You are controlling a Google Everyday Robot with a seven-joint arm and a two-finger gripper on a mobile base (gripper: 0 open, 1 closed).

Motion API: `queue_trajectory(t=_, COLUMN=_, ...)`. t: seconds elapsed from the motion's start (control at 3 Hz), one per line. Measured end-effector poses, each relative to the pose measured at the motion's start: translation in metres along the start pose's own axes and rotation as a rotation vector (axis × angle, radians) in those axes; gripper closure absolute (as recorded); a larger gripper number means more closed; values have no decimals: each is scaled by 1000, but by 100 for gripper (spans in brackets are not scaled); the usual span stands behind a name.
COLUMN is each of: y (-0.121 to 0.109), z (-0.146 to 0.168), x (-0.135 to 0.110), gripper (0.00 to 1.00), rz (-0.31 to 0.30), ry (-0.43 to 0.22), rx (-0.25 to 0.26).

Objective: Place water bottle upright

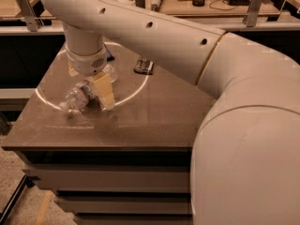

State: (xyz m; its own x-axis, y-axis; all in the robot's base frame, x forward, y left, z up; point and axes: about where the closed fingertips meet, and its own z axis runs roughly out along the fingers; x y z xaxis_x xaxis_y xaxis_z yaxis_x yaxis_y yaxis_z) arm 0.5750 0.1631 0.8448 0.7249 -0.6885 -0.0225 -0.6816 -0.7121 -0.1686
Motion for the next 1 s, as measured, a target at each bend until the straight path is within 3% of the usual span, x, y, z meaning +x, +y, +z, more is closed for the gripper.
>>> queue_trajectory(t=0.67, y=16, z=-9, x=-12, gripper=61, rz=-2, ry=14, rx=39)
queue_trajectory(t=1.0, y=19, z=-31, x=-13, gripper=84, rz=-5, ry=-75, rx=99)
